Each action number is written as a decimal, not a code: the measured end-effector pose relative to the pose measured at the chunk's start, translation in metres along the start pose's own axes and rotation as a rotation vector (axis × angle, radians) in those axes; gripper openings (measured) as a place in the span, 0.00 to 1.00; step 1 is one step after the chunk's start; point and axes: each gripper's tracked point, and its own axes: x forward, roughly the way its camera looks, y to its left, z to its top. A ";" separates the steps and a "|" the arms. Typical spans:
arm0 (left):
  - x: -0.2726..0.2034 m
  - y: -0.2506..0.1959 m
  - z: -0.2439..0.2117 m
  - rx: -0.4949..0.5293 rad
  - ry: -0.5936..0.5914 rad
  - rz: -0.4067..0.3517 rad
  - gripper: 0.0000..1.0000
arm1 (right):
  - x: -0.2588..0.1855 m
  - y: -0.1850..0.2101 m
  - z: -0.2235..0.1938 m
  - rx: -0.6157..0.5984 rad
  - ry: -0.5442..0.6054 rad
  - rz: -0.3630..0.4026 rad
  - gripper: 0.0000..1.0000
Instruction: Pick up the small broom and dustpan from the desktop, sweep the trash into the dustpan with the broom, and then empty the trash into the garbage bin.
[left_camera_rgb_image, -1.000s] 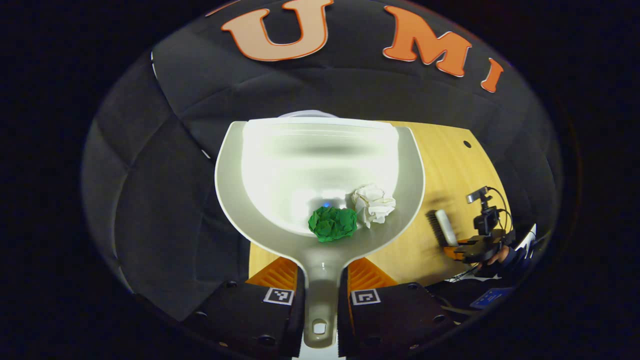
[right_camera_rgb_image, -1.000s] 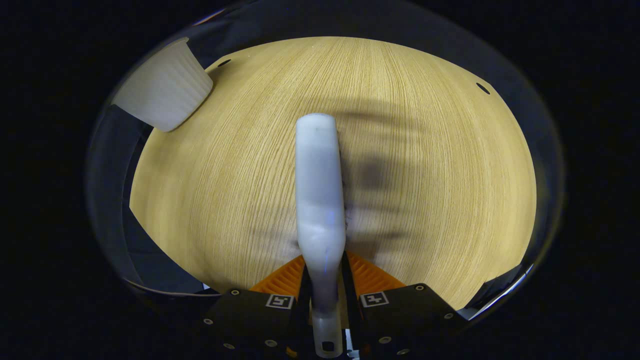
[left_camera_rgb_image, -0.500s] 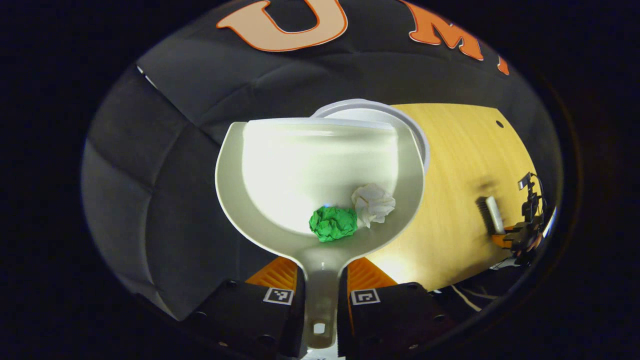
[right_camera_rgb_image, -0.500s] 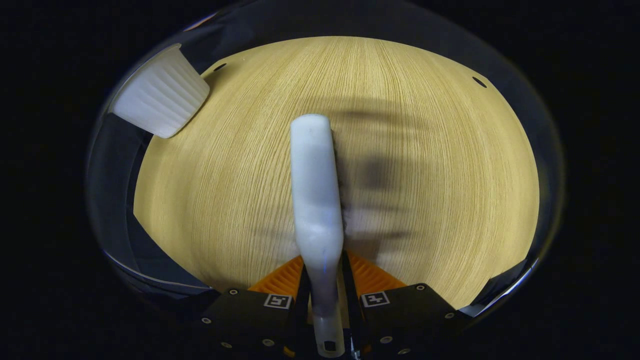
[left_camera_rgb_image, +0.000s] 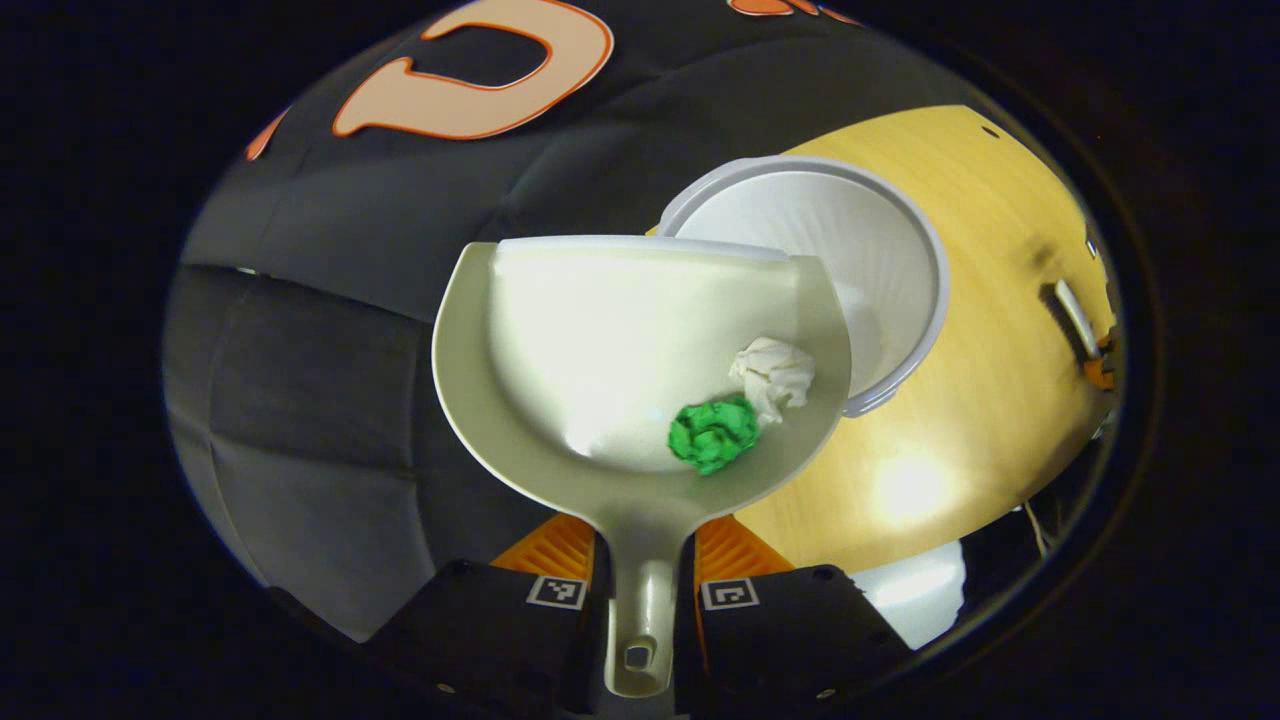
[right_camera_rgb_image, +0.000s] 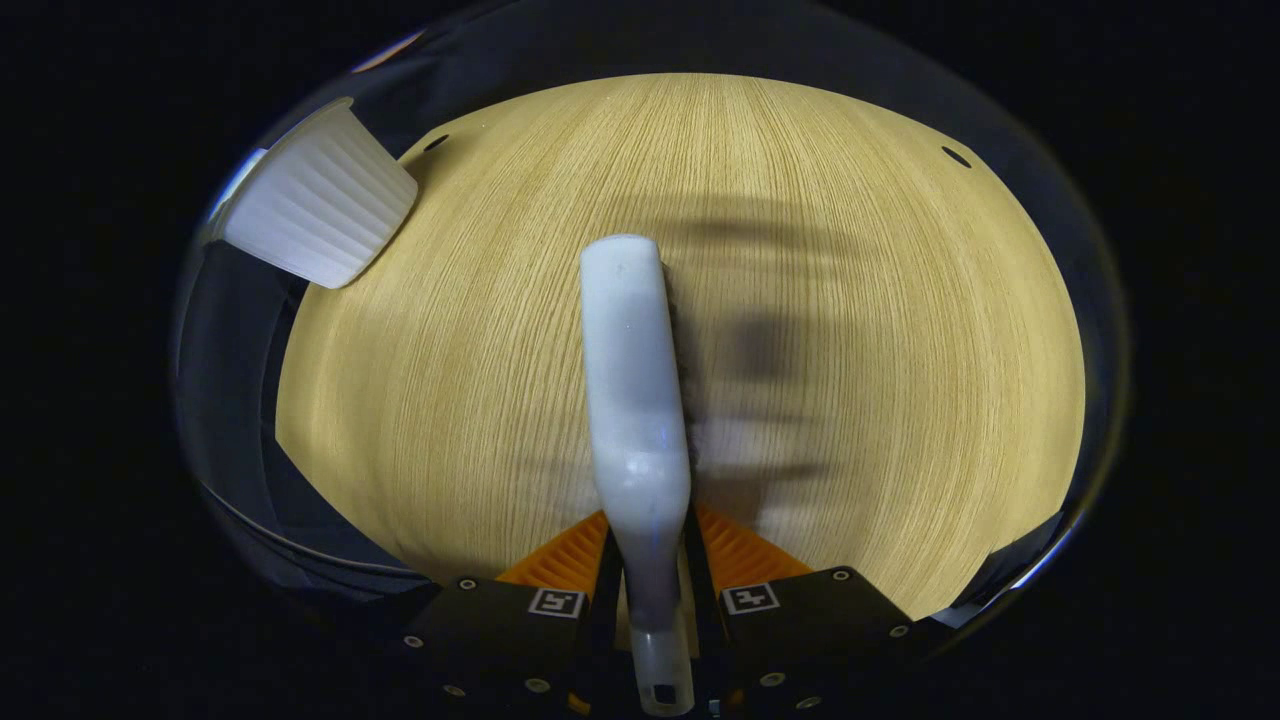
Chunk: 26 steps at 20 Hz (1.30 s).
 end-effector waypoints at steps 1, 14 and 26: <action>-0.001 0.000 0.002 0.028 0.004 0.012 0.27 | -0.001 0.001 0.002 0.006 -0.004 0.004 0.35; -0.004 0.027 0.005 0.533 0.010 0.368 0.27 | -0.006 0.000 0.006 0.047 -0.010 0.010 0.35; 0.019 -0.061 -0.007 -0.025 -0.120 0.151 0.27 | -0.031 0.001 0.035 0.091 -0.177 0.050 0.43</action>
